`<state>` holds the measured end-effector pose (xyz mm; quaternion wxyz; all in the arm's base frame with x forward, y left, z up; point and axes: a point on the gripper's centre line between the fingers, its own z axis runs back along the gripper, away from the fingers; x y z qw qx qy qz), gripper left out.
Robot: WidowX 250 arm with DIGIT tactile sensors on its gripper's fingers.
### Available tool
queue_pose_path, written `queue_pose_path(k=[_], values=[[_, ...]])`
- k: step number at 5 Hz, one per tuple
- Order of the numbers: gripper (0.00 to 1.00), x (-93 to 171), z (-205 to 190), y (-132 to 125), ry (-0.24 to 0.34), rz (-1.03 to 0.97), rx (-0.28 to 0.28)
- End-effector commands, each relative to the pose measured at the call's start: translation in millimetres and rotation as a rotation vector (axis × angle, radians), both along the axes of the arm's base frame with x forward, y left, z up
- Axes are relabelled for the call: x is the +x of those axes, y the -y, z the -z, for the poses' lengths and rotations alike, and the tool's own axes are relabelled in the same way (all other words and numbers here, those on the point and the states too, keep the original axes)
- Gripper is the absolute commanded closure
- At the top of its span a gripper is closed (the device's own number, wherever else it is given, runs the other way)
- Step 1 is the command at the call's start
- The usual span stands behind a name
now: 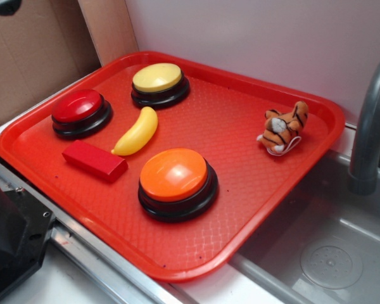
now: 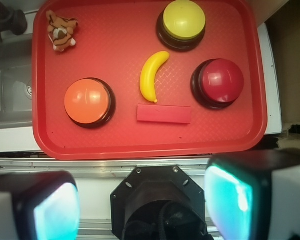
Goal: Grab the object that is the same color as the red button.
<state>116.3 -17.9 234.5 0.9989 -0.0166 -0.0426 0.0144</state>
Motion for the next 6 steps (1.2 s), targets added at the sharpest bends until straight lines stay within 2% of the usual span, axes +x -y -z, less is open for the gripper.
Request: queue_pose_path(k=[1, 2, 4, 6], values=[[0.0, 0, 0, 0, 0.0, 0.0, 0.0], [0.0, 11, 18, -9, -0.019, -0.199, -0.072], [0.0, 22, 67, -34, -0.027, -0.675, -0.171], [0.0, 35, 134, -54, -0.033, -1.179, -0.117]])
